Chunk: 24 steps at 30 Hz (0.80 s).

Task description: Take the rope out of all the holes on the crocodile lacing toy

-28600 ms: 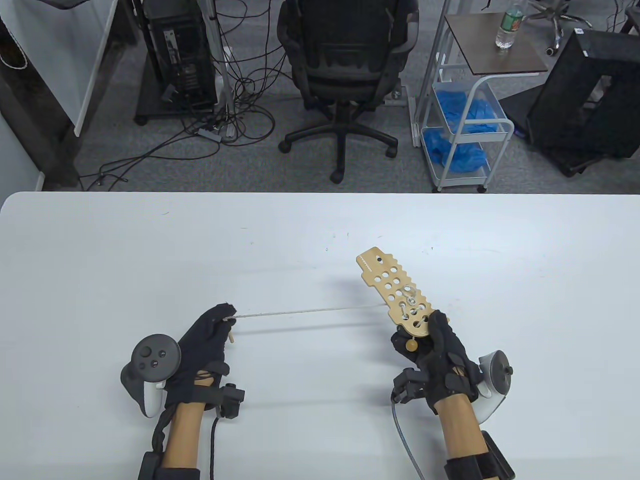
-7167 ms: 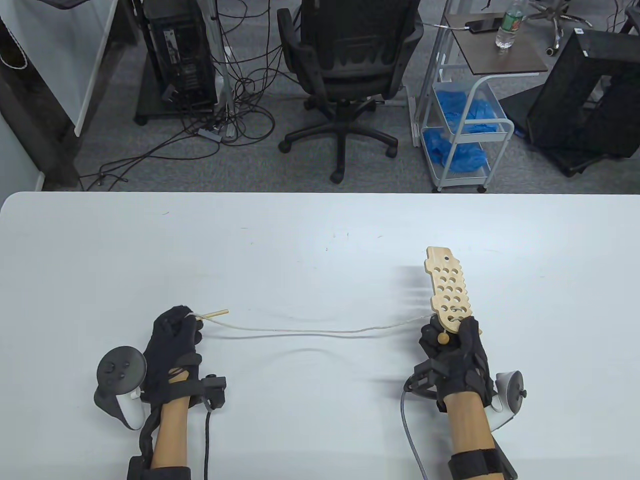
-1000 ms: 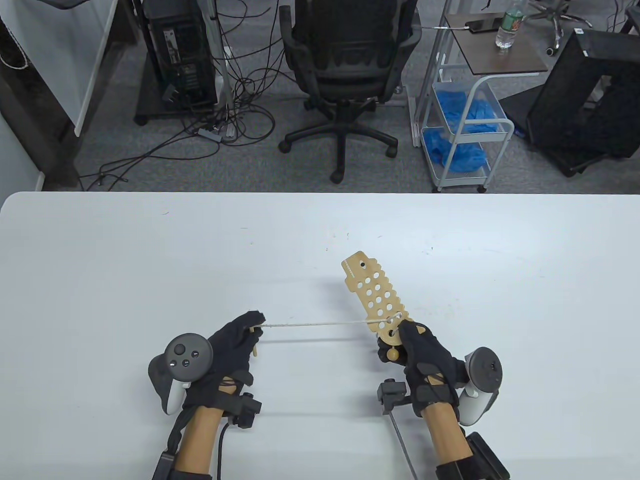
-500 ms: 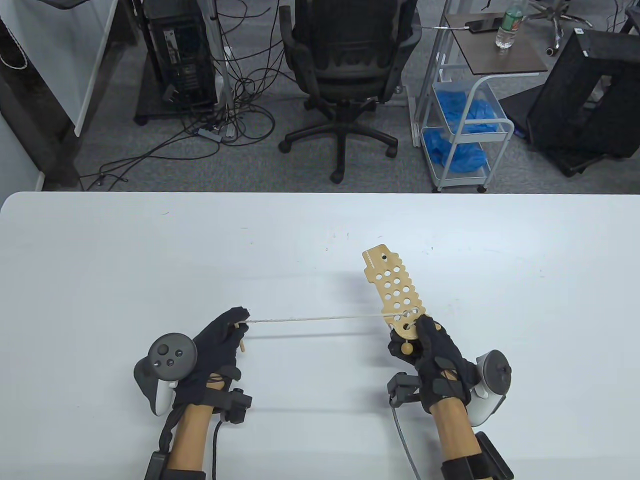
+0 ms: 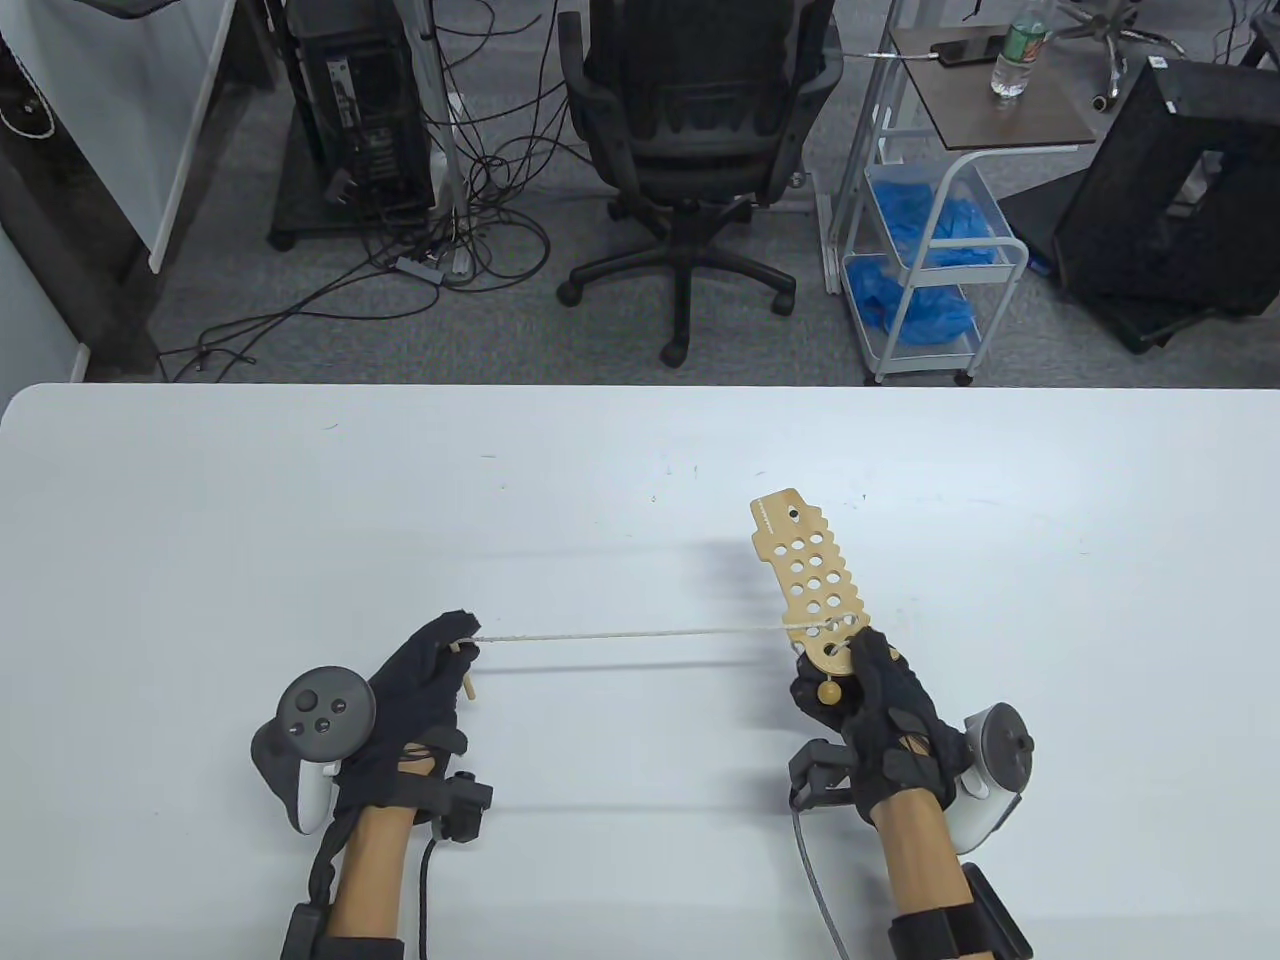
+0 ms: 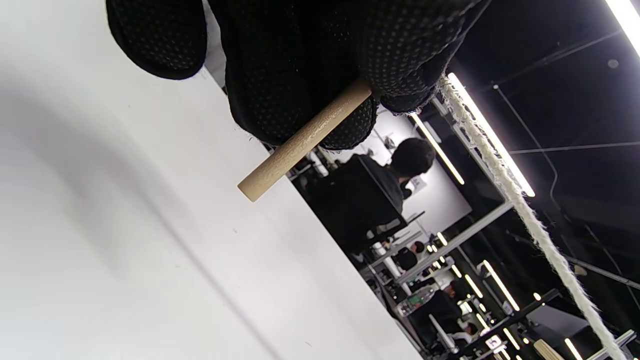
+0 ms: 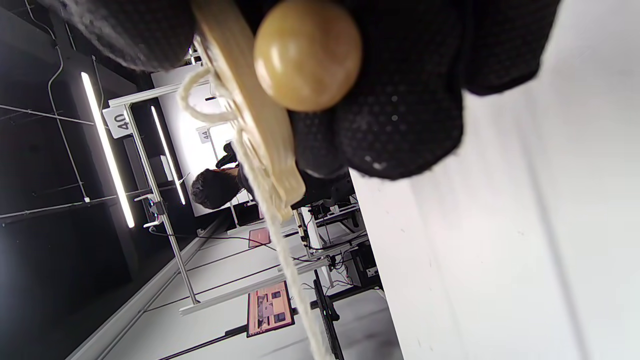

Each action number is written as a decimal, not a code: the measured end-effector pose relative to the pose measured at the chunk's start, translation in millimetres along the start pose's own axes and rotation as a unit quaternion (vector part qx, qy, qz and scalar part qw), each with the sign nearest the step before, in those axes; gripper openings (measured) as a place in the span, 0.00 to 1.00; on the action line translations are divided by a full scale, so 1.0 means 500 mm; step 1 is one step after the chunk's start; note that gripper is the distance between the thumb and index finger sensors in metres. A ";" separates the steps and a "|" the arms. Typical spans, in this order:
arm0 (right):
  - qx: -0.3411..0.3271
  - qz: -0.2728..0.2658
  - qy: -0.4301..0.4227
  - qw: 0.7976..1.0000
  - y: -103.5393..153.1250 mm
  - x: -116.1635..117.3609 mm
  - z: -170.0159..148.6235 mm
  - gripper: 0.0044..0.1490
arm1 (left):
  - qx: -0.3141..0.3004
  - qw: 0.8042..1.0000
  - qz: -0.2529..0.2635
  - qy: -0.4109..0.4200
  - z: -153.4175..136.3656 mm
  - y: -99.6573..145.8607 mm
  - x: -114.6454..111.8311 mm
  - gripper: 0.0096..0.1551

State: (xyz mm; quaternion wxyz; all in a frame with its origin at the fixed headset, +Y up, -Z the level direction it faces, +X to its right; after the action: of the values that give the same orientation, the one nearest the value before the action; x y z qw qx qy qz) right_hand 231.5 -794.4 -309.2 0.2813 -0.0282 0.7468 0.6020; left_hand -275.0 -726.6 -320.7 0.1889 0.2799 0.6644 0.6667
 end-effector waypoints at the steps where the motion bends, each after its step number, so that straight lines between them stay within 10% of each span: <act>1: 0.001 -0.001 -0.001 1.000 -0.001 -0.001 0.000 0.31 | 0.002 1.000 0.002 0.002 -0.002 0.000 0.002 0.27; 24: 0.029 -0.031 -0.059 0.997 -0.006 -0.031 -0.010 0.31 | 0.040 0.996 0.051 0.055 -0.043 0.004 0.049 0.26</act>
State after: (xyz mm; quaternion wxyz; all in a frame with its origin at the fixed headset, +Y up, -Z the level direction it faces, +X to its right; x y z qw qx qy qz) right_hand 243.7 -804.4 -304.0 0.3445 -0.0077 0.7449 0.5713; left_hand -306.9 -728.3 -314.7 0.1069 0.2839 0.6845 0.6629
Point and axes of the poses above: the tracker on the back of each hand, its own z axis roughly to the thumb side, its own y axis roughly from the fingertips to the wrist, x = y × z, the point moved 5 cm from there along -y, roughly from the wrist to the fingertips, and after that the axes turned 4 degrees about -z, right-handed, at the moved point
